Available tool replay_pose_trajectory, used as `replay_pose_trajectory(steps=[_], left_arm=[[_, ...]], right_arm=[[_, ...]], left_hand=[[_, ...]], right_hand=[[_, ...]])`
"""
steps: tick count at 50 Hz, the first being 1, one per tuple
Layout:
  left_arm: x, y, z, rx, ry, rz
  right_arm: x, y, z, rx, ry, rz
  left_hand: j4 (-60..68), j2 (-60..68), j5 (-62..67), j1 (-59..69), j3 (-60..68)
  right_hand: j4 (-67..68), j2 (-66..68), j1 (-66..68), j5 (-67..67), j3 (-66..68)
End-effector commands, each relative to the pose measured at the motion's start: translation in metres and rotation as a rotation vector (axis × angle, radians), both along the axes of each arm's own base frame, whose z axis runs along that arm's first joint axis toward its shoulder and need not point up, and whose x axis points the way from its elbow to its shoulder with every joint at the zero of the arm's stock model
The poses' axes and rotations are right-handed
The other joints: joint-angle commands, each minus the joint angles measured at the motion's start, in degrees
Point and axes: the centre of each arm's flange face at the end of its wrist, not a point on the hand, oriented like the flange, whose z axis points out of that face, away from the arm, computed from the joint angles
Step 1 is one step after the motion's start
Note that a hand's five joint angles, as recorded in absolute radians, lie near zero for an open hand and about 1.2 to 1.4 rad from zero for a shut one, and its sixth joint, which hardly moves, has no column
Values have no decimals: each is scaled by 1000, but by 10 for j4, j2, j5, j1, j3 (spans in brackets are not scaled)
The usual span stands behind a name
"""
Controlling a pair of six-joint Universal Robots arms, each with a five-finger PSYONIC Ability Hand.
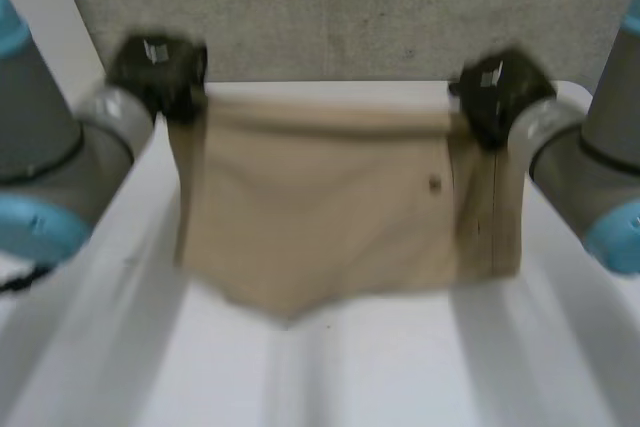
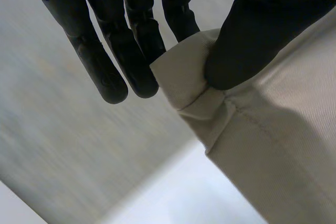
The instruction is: Fold the shorts.
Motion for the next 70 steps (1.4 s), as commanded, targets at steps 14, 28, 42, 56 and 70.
replay_pose_trajectory(steps=[14, 28, 42, 56, 70], left_arm=[[14, 51, 123, -567, 246, 92], [18, 74, -97, 29, -68, 51], [33, 136, -124, 269, -208, -6], [69, 192, -77, 483, -344, -21], [78, 234, -43, 448, -398, -205]], right_arm=[[-4, 0, 96, -474, -268, -30], [-2, 2, -80, 70, -29, -14], [-25, 47, -106, 307, 19, -35], [-54, 106, -96, 486, 382, 46], [-79, 169, -75, 612, 443, 199]], left_hand=[[115, 113, 146, 147, 119], [115, 113, 146, 147, 119], [115, 113, 146, 147, 119], [115, 113, 146, 147, 119], [115, 113, 146, 147, 119]], right_hand=[[117, 127, 244, 144, 122], [117, 127, 244, 144, 122], [117, 127, 244, 144, 122], [117, 127, 244, 144, 122], [117, 127, 244, 144, 122]])
